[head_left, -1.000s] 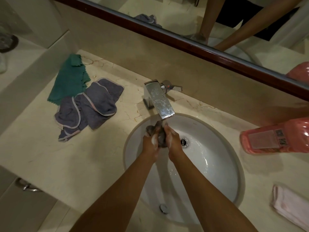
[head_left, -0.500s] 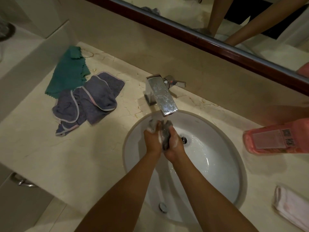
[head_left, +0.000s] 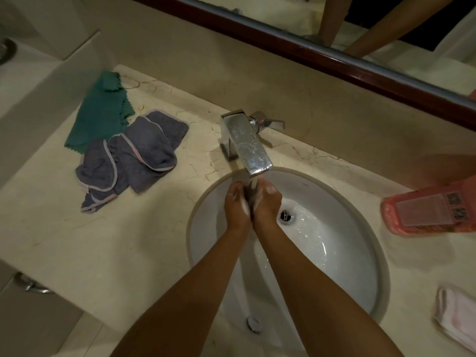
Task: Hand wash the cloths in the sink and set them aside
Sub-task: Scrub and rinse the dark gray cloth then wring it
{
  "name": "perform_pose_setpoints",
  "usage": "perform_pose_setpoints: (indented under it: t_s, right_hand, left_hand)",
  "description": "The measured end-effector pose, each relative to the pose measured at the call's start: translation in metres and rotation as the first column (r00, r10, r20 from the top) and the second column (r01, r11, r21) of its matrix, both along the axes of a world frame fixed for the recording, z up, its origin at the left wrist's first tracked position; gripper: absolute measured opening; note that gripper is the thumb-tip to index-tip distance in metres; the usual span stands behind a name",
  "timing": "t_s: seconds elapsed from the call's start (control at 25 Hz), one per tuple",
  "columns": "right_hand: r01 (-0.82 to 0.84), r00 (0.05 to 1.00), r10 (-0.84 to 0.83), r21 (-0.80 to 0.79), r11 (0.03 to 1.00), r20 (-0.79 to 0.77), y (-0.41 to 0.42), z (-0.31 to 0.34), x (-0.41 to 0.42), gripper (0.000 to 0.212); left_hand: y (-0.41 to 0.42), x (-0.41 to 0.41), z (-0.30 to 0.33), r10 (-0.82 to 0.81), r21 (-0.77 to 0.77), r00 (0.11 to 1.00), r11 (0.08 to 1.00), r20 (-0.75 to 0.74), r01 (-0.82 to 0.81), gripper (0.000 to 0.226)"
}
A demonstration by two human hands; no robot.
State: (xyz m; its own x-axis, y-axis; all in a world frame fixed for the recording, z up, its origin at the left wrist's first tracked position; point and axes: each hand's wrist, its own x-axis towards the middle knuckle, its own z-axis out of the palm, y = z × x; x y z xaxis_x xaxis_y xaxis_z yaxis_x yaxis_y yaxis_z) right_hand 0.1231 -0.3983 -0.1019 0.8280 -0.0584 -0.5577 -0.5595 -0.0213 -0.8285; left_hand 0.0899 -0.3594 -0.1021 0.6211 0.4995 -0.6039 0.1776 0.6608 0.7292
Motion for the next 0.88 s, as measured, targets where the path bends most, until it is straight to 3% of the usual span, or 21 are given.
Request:
perform_pose_setpoints:
  t_s: [0.2, 0.44, 0.68, 0.88]
  right_hand:
    - [0.054, 0.997, -0.046, -0.117, 0.992, 0.065, 0.013, 0.001, 0.005, 0.042]
    - [-0.081, 0.982, 0.135, -0.36, 0.93, 0.129, 0.013, -0.001, -0.001, 0.027]
    - [-0.164, 0.941, 0.269, -0.419, 0.893, 0.206, 0.009, -0.008, -0.005, 0.043]
    - [-0.193, 0.92, 0.299, -0.37, 0.909, 0.254, 0.002, -0.014, -0.007, 0.049]
  left_hand:
    - [0.01, 0.005, -0.002, -0.066, 0.059, 0.996, 0.996, 0.062, 0.062, 0.03]
    - [0.008, 0.0, -0.013, -0.132, 0.186, 0.991, 0.975, 0.034, 0.124, 0.03]
    - [0.015, -0.007, -0.022, -0.131, 0.078, 0.991, 0.989, 0.007, 0.13, 0.025]
    - [0.017, -0.006, -0.022, -0.141, -0.113, 0.984, 0.985, -0.112, 0.128, 0.039]
